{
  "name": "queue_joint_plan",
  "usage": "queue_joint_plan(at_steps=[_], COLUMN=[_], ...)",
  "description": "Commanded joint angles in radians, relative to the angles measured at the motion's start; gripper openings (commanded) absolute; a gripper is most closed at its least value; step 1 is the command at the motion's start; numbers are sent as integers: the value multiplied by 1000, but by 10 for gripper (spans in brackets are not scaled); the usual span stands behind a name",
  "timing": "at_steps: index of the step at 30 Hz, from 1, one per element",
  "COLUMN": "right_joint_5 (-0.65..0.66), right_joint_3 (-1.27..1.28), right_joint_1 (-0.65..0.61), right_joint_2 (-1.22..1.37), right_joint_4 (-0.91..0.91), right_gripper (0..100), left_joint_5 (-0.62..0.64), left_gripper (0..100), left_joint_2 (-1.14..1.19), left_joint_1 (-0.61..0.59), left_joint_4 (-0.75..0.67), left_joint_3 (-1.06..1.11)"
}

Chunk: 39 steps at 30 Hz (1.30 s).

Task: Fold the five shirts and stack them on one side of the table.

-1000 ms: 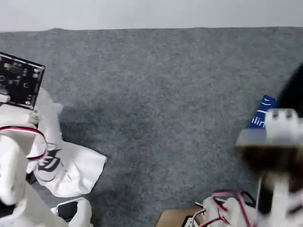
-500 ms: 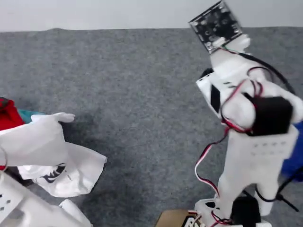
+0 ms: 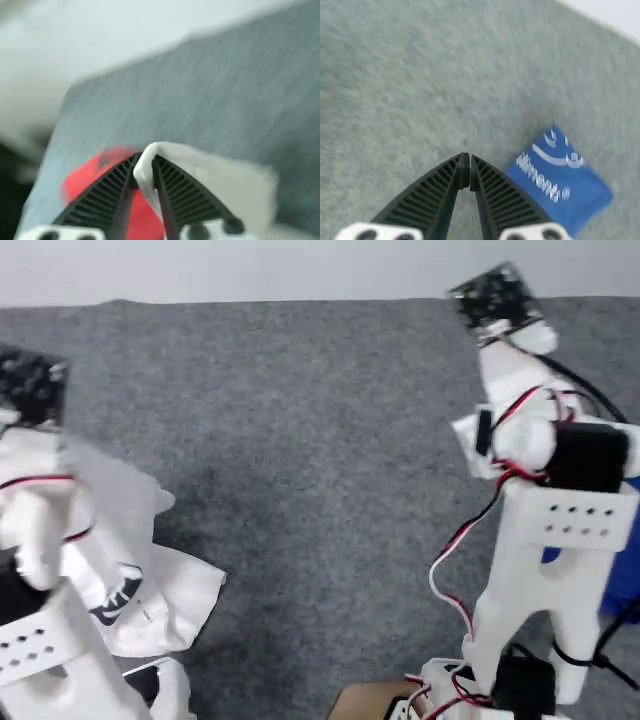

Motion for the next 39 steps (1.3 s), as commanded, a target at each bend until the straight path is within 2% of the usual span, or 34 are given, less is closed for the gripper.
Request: queue_joint_plan(at_steps=[1, 6, 9, 15, 20, 25, 28, 32, 39], right_joint_5=[-2, 44, 57, 61, 63, 63, 63, 60, 57], right_joint_3=[61, 247, 387, 681, 873, 953, 957, 957, 954], right_joint_1=[91, 124, 124, 122, 117, 107, 31, -130, -317], right_joint_2=[-79, -193, -272, -470, -630, -682, -680, -619, -302], right_joint_4=[38, 36, 13, -96, -217, -317, -351, -367, -355], right_gripper=[10, 10, 10, 10, 10, 10, 10, 10, 10], left_joint_5=[147, 245, 244, 249, 249, 244, 241, 209, 74], left_gripper=[5, 5, 5, 5, 5, 5, 6, 6, 6], left_joint_2=[-9, -9, 34, 222, 310, 318, 319, 321, 321], left_joint_1=[218, 427, 542, 717, 792, 763, 681, 497, 206], left_joint_4=[-176, -397, -425, -324, -89, 272, 368, 311, -43], left_joint_3=[-2, -8, -79, -404, -628, -622, -519, -288, 237])
